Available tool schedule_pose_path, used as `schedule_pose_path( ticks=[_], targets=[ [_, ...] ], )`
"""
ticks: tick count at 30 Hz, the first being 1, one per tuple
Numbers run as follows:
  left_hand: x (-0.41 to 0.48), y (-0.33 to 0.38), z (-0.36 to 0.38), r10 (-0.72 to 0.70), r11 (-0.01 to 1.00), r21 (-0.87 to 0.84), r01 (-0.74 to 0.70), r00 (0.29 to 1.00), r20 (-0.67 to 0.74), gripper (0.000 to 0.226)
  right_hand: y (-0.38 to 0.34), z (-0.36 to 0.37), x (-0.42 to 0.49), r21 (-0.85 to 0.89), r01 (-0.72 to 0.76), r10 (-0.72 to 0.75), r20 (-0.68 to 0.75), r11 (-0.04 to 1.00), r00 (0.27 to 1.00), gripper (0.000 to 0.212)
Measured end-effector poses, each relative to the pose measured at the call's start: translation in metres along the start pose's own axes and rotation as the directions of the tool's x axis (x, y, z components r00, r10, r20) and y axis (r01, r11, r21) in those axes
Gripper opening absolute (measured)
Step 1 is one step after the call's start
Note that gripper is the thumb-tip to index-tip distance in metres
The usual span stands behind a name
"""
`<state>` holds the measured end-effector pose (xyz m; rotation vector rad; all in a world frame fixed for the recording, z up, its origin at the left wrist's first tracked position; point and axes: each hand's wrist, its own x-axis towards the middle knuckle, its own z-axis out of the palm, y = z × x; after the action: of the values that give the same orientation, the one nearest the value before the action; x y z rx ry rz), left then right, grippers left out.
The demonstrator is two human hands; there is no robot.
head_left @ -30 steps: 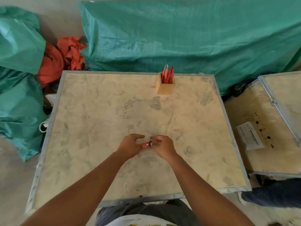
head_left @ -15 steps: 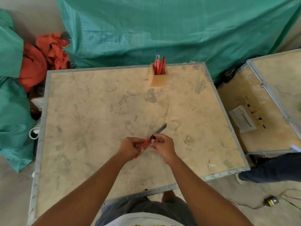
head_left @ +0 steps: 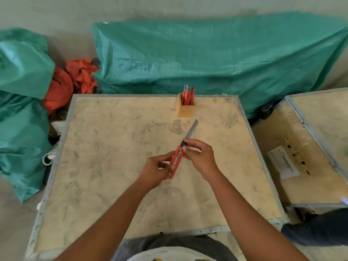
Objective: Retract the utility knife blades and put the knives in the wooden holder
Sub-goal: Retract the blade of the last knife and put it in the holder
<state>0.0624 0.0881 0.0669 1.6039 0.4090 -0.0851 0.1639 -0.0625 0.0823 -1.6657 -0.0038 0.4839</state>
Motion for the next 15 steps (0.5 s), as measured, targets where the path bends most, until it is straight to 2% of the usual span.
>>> schedule_pose_path(
  ticks=[4, 9, 15],
  targets=[
    [-0.006, 0.021, 0.016, 0.045, 0.999, -0.013, -0.045, 0.998, -0.035, 0.066, -0.037, -0.016, 0.012, -0.093, 0.125, -0.113, 0.126, 0.988, 0.986, 0.025],
    [-0.008, 0.054, 0.048, 0.103, 0.991, -0.073, -0.115, 0.984, -0.143, 0.063, -0.072, -0.042, 0.025, -0.174, 0.261, -0.218, 0.232, 0.950, 0.948, 0.028],
    [0.002, 0.080, 0.088, 0.127, 0.987, -0.066, -0.144, 0.967, -0.221, 0.058, -0.106, -0.087, 0.037, -0.274, 0.419, -0.323, 0.334, 0.866, 0.885, 0.026]
  ],
)
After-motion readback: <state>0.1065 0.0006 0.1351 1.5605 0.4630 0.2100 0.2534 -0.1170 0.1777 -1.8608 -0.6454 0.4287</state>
